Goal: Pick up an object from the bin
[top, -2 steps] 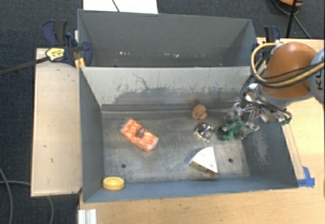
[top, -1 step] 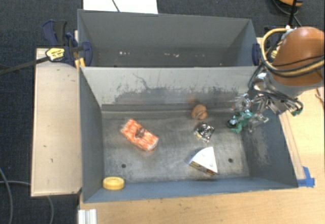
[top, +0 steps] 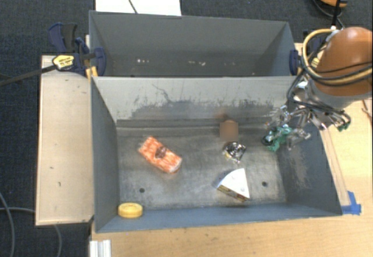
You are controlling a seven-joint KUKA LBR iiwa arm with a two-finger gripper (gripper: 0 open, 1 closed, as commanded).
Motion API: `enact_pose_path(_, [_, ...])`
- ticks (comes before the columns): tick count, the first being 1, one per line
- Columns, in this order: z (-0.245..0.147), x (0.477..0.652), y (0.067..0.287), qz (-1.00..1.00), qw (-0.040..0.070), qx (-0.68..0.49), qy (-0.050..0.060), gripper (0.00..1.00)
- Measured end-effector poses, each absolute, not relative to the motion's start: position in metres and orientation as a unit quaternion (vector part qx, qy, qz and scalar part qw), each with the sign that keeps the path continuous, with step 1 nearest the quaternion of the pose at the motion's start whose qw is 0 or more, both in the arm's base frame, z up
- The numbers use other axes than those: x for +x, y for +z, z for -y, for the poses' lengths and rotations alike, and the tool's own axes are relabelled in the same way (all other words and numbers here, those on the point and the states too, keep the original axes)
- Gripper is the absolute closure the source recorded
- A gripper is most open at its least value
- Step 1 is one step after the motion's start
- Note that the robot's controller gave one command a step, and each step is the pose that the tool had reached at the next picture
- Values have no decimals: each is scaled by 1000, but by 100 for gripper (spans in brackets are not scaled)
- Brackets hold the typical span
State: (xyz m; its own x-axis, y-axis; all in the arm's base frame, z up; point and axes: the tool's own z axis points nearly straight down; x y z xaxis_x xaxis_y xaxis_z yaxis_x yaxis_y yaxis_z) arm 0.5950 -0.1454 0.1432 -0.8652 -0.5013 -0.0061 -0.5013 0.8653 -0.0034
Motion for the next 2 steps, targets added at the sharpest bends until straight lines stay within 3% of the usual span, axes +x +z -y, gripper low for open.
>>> enact_pose_path(1, [146, 598, 163, -966, 4, -259, -1, 100])
enact_pose_path(2, [145, 595, 143, -966, 1, -258, 1, 100])
